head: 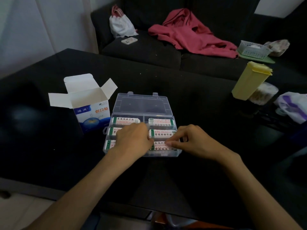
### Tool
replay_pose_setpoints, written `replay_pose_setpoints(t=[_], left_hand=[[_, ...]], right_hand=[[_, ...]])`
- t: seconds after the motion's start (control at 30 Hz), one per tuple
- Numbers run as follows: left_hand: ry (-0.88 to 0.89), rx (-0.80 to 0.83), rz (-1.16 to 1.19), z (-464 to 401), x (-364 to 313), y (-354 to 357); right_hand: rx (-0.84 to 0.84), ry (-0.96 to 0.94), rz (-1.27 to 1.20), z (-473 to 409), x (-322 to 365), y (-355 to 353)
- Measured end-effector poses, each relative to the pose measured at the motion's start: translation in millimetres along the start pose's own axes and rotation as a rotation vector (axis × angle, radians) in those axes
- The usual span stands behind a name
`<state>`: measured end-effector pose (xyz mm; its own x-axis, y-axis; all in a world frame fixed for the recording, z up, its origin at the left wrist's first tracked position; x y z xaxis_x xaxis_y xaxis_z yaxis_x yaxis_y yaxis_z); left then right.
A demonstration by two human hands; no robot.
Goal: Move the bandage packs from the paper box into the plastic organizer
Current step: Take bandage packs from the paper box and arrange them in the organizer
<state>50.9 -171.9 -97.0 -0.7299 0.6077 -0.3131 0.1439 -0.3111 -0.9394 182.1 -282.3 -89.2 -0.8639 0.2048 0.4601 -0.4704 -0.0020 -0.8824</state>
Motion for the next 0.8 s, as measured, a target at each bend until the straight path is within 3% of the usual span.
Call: replay_pose_setpoints(t=[0.2,0.37,0.6,0.8], left_hand=[[-0.035,0.064,0.050,1.2,5.6,-4.9],[0.018,-0.023,-0.049,9.9,1.1,-5.3],[0.038,-0.020,-0.059,13.6,-3.5,-0.6],[-0.013,-0.111,-0.023,12.7,2.3,-17.8]], right_hand=[[-0.058,0.067,0.137,0.9,-0.1,1.0],[-0.054,0.066,0.332,-0.8,4.9,1.5],[-0.064,0.043,0.290,-0.1,4.4,0.5],[-0.182,0.048,0.013,6.1,-1.1,-13.9]])
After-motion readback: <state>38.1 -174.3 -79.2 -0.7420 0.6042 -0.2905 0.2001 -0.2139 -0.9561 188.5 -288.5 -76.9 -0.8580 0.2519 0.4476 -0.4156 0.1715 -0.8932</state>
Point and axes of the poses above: each hand's wrist, its own z-axis away from the middle knuckle, its own y-axis out of the palm, x = y × z, the point moved 2 cm from there along -z, towards the middle knuckle, and after that the axes turned 8 degrees about -y, right-handed, at the moved point
